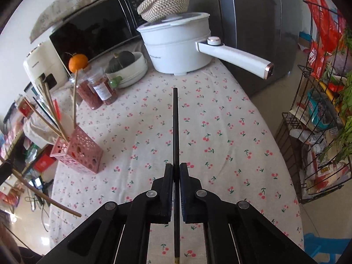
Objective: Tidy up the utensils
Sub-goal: 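Lift both chopsticks upright and carry them toward the pink basket with both grippers, then insert the wooden chopstick into the basket and open the left gripper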
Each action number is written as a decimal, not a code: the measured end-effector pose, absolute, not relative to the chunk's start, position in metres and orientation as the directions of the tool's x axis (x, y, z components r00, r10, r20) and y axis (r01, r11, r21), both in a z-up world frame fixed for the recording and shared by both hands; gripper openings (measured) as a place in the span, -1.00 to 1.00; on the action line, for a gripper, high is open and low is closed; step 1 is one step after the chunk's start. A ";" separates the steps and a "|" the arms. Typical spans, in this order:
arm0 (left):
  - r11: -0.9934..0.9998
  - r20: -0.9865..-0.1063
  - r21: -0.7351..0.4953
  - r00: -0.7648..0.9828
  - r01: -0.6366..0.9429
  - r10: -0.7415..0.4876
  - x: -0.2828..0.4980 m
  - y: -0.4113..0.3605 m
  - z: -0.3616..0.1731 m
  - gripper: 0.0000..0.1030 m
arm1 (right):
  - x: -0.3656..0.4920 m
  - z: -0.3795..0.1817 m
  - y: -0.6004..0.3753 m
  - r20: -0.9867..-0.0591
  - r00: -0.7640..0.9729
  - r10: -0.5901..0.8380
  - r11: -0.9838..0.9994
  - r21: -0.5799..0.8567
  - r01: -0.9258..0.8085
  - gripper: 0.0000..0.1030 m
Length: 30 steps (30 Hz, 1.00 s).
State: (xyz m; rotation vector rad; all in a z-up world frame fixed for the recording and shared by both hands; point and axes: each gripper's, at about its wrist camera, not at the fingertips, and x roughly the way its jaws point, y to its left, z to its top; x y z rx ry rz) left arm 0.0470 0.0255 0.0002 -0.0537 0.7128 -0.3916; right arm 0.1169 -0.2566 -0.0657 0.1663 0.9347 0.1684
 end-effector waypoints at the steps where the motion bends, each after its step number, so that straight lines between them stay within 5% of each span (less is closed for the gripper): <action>1: 0.927 -0.615 -0.179 0.698 0.328 -0.366 0.046 0.027 0.003 -0.86 | 0.110 -0.057 -0.256 -0.762 0.604 0.232 0.969 0.232 -0.080 -0.89; 14: 0.947 -0.447 -0.175 0.836 0.269 -0.320 0.038 0.048 0.037 -0.86 | 0.085 0.020 -0.241 -0.565 0.761 0.319 0.940 0.294 -0.175 -0.89; 30: 0.974 -0.386 -0.199 0.906 0.103 -0.175 0.072 0.073 0.037 -0.86 | 0.087 0.050 -0.197 -0.571 0.726 0.384 0.922 0.282 -0.266 -0.89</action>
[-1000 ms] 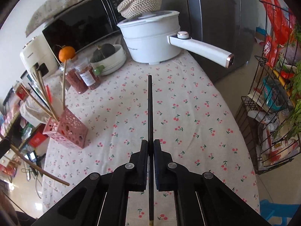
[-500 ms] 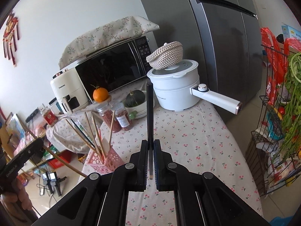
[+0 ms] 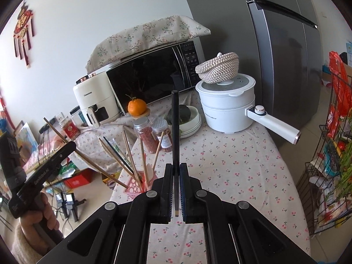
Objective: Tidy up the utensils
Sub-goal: 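Insert the wooden chopstick into the basket and open the left gripper, then insert the black chopstick into the basket and open the right gripper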
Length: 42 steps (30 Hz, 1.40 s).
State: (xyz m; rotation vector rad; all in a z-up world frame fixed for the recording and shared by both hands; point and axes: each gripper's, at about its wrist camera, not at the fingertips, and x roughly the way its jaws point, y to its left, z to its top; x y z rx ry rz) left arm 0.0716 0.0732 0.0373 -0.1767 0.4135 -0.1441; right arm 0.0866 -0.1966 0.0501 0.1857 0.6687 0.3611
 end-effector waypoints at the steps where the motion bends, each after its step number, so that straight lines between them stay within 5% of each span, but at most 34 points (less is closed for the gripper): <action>1: 0.977 -0.399 -0.193 0.902 0.091 -0.163 0.077 0.073 0.034 -0.86 | 0.087 0.051 -0.195 -0.569 0.724 0.390 0.919 0.287 -0.270 -0.89; 14: 0.984 -0.529 -0.178 0.841 0.020 -0.113 0.131 0.072 -0.015 -0.85 | 0.090 0.054 -0.170 -0.555 0.708 0.436 0.899 0.306 -0.314 -0.89; 16: 0.982 -0.570 -0.191 0.813 0.009 -0.118 0.136 0.072 -0.019 -0.68 | 0.090 0.056 -0.166 -0.548 0.709 0.444 0.895 0.311 -0.320 -0.89; 21: 0.970 -0.600 -0.243 0.786 0.000 -0.150 0.120 0.076 -0.012 0.34 | 0.093 0.062 -0.155 -0.520 0.714 0.469 0.881 0.331 -0.337 -0.89; 24: 0.972 -0.609 -0.235 0.780 -0.003 -0.144 0.108 0.080 -0.011 0.58 | 0.096 0.065 -0.148 -0.498 0.726 0.474 0.877 0.339 -0.340 -0.89; 30: 0.978 -0.672 -0.205 0.730 -0.026 -0.121 0.099 0.096 -0.026 0.74 | 0.109 0.062 -0.133 -0.480 0.733 0.481 0.871 0.356 -0.339 -0.89; 42: 0.988 -0.719 -0.152 0.686 0.003 -0.113 0.089 0.104 -0.042 0.74 | 0.143 0.031 -0.105 -0.560 0.706 0.434 0.898 0.332 -0.289 -0.89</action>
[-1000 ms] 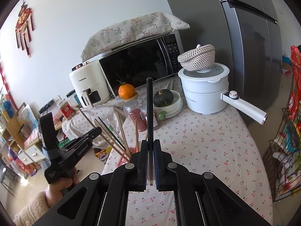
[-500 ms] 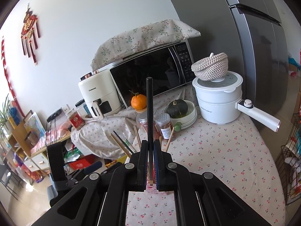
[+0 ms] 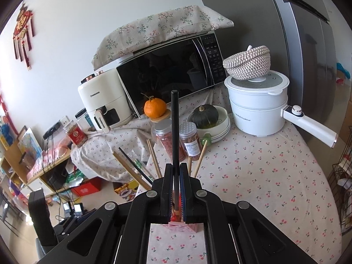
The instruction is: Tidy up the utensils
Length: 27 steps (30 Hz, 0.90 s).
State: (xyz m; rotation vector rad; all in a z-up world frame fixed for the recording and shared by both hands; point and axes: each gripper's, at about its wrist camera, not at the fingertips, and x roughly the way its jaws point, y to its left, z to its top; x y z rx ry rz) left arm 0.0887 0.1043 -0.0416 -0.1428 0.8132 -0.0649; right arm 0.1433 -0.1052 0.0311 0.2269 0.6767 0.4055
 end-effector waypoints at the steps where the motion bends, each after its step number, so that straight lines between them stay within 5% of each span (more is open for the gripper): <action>1: 0.988 -0.720 -0.152 0.685 0.005 -0.114 0.089 0.104 -0.042 0.74 | 0.146 0.028 -0.103 -0.568 0.699 0.434 0.898 0.335 -0.286 -0.89; 6: 0.989 -0.721 -0.149 0.683 0.017 -0.120 0.089 0.100 -0.042 0.74 | 0.162 0.007 -0.090 -0.618 0.652 0.439 0.898 0.332 -0.289 -0.84; 11: 0.989 -0.722 -0.149 0.681 0.026 -0.126 0.086 0.097 -0.043 0.75 | 0.160 0.009 -0.099 -0.591 0.635 0.498 0.865 0.390 -0.315 0.16; 17: 0.990 -0.714 -0.139 0.689 0.036 -0.125 0.079 0.092 -0.037 0.81 | 0.137 0.032 -0.122 -0.536 0.671 0.513 0.856 0.382 -0.349 0.53; 27: 0.997 -0.716 -0.075 0.696 -0.003 -0.052 0.065 0.075 -0.031 0.98 | 0.096 0.025 -0.166 -0.595 0.731 0.334 0.942 0.177 -0.286 0.91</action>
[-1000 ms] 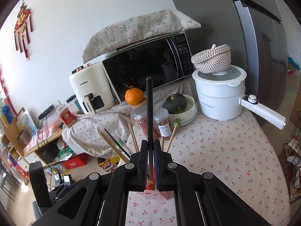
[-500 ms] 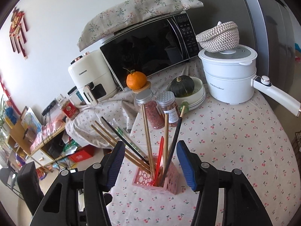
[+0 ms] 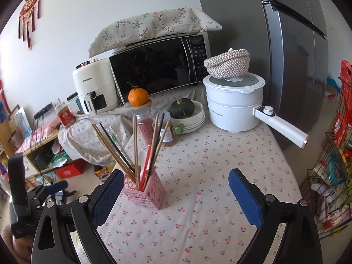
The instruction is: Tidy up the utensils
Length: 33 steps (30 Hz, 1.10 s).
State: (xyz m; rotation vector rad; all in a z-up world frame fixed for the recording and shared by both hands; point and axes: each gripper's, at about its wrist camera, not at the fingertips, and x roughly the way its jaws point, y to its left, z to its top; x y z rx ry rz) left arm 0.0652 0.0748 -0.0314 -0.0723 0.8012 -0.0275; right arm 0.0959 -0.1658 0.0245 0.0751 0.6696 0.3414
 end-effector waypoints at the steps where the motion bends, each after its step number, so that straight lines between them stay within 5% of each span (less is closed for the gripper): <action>1: 0.997 -0.723 -0.075 0.689 -0.005 -0.051 0.065 0.072 -0.032 0.98 | 0.092 0.023 -0.170 -0.602 0.732 0.321 0.946 0.164 -0.280 0.95; 13: 0.998 -0.720 -0.061 0.693 -0.004 -0.041 0.048 0.033 -0.024 0.98 | 0.055 0.018 -0.209 -0.649 0.742 0.166 0.986 0.083 -0.148 1.00; 33: 1.000 -0.645 -0.010 0.764 -0.002 -0.005 0.023 0.004 -0.005 0.98 | 0.037 0.021 -0.224 -0.661 0.741 0.117 0.993 0.056 -0.107 1.00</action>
